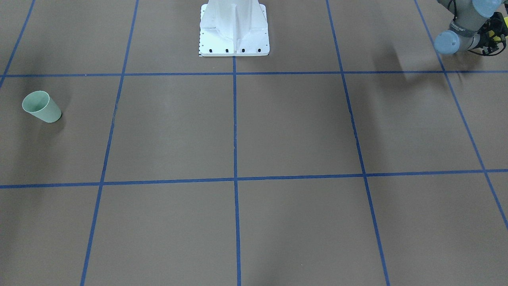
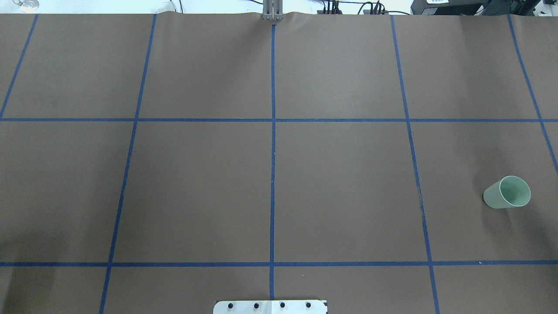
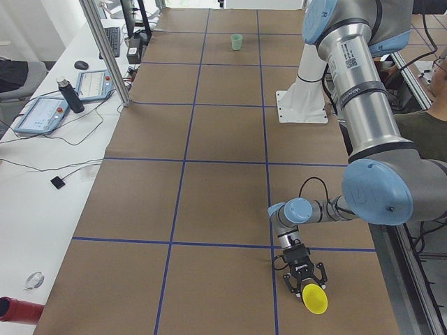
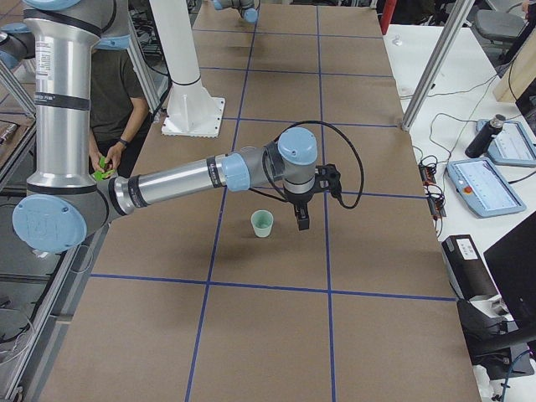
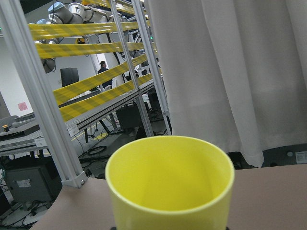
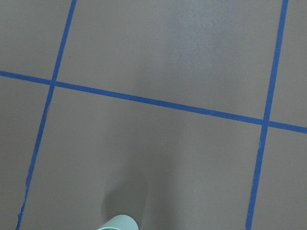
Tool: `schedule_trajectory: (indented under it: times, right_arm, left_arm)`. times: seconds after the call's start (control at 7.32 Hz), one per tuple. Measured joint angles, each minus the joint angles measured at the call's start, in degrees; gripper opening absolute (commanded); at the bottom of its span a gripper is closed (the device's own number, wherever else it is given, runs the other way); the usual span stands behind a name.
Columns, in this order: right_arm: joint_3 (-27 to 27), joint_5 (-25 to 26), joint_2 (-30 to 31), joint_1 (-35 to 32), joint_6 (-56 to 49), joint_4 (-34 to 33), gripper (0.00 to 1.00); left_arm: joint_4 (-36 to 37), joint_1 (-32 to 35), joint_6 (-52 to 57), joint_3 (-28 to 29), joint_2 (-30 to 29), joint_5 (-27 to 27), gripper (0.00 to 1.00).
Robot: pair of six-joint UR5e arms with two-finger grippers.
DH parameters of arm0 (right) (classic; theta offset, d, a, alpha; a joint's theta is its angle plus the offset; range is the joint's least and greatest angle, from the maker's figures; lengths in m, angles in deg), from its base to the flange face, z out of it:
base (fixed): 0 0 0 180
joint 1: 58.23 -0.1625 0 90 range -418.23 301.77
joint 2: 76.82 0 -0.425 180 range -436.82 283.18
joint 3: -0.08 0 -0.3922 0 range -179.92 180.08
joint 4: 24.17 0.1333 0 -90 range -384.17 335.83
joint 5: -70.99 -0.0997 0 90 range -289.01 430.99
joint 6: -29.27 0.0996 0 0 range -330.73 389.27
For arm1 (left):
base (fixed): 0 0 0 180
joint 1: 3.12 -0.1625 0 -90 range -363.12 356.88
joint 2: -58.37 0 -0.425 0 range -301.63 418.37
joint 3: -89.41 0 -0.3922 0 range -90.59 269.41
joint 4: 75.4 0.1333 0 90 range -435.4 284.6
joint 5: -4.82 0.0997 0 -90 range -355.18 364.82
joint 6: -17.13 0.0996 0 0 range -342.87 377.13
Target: Transfer and stack yellow cup on green cup
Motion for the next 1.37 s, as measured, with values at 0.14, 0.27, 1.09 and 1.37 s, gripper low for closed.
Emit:
schedule_trajectory:
  times: [0.14, 0.27, 1.09, 1.37]
  right_arm:
    - [-0.1, -0.3, -0.02, 0.01, 0.06, -0.04, 1.0]
    - [-0.23, -0.44, -0.08, 0.04, 0.11, -0.03, 1.0]
    - [-0.22, -0.53, -0.71, 0.08, -0.16, 0.31, 1.0]
    - [-1.05, -0.52, -0.9, 0.09, -0.48, 1.82, 1.0]
  left_arm:
    - [0.05, 1.42, 2.73, -0.06, -0.71, 3.31, 0.14]
    - [0.07, 3.54, 5.77, -0.08, -1.86, 7.47, 0.15]
    - [-0.31, 21.7, 27.14, 0.49, -19.19, 34.73, 0.17]
    - [-0.59, 22.08, 34.04, 0.72, -27.36, 39.11, 0.17]
